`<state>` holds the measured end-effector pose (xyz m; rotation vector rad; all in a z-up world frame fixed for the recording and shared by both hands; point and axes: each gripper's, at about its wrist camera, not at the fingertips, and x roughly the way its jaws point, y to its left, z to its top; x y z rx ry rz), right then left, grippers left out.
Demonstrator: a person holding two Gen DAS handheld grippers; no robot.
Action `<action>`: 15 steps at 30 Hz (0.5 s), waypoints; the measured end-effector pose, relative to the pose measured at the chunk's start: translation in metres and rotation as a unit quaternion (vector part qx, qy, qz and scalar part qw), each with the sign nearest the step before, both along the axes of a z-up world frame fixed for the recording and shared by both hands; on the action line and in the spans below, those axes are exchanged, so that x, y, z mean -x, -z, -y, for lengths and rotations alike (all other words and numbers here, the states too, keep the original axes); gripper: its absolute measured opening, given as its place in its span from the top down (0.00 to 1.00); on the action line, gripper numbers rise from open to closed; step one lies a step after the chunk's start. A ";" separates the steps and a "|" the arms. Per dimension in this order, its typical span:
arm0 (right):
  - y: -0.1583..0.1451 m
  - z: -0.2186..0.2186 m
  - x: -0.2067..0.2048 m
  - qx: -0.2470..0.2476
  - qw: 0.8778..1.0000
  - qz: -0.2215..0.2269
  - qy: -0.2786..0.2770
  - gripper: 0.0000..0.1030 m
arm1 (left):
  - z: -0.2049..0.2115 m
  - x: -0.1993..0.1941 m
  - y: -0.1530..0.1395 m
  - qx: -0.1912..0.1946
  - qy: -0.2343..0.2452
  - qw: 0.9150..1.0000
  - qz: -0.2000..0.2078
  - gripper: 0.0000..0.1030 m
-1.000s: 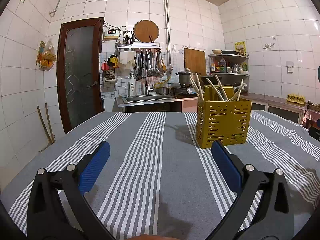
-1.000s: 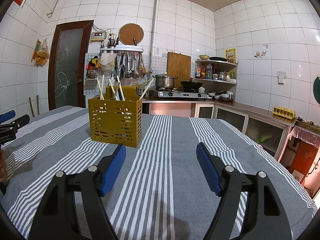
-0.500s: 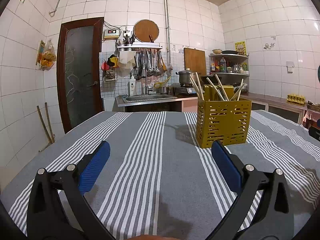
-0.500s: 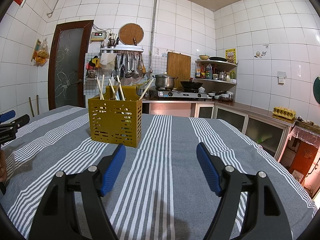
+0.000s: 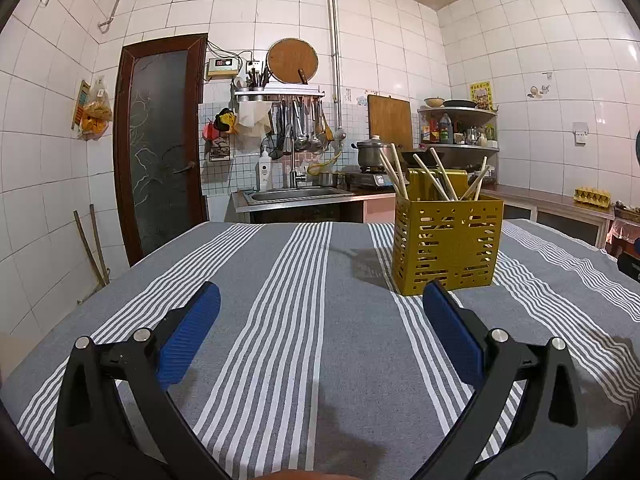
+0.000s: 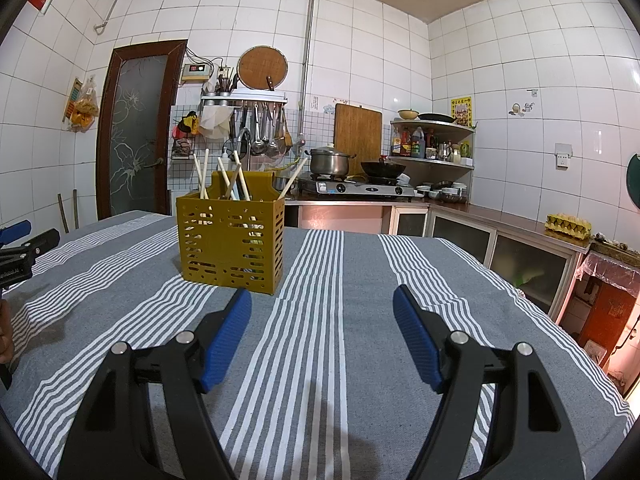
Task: Organize utensils
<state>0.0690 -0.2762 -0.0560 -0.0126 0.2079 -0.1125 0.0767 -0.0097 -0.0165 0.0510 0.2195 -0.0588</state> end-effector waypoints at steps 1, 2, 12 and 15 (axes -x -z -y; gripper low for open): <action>0.000 0.001 0.001 0.000 1.000 0.000 0.000 0.30 | 0.000 0.000 0.000 0.000 0.000 1.000 0.000 0.05; 0.000 0.000 0.000 0.000 1.000 0.000 0.000 0.30 | 0.001 0.000 0.000 0.000 0.000 1.000 0.000 0.05; 0.000 0.000 0.000 0.000 1.000 0.000 0.000 0.30 | 0.000 0.000 0.000 0.001 0.000 1.000 0.000 0.05; 0.000 0.001 0.000 0.000 1.000 0.000 0.000 0.30 | 0.000 0.000 0.000 0.000 0.000 1.000 0.000 0.05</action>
